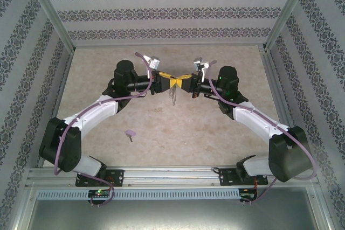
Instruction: Put the keys on the keyring
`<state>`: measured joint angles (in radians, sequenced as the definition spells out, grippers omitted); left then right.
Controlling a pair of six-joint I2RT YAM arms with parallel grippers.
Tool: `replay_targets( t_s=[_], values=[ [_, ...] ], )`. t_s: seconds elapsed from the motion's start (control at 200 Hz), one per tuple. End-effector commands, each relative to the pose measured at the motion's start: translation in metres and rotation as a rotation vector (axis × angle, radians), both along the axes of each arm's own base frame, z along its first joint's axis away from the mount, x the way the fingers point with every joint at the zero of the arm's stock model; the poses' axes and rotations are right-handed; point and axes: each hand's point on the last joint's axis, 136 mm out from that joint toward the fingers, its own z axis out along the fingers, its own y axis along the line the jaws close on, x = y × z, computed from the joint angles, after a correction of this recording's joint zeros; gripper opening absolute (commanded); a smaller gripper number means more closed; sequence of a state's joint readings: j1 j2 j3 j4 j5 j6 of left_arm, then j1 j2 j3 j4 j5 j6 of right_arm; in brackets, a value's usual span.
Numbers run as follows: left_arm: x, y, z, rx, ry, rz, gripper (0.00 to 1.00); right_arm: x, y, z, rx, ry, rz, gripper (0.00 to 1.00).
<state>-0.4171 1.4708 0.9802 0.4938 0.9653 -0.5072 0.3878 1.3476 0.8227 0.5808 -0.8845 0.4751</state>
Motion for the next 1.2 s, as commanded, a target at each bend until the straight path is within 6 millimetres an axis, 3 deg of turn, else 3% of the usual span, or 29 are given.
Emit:
replay_targets(
  t_s=[0.0,0.929,1.054,1.199],
  values=[
    [-0.004,0.000,0.018,-0.051,-0.061,-0.027,0.35,-0.006,-0.003,0.016,0.033,-0.060,0.022,0.00],
    [-0.004,-0.015,0.020,-0.073,-0.077,-0.061,0.19,-0.002,-0.004,0.010,0.041,-0.029,0.032,0.00],
    [-0.001,-0.016,0.023,-0.078,-0.082,-0.055,0.13,-0.001,-0.004,0.009,0.041,-0.026,0.030,0.00],
    [0.002,-0.015,0.026,-0.078,-0.092,-0.040,0.00,0.002,-0.008,0.011,0.044,-0.019,0.016,0.02]
  ],
)
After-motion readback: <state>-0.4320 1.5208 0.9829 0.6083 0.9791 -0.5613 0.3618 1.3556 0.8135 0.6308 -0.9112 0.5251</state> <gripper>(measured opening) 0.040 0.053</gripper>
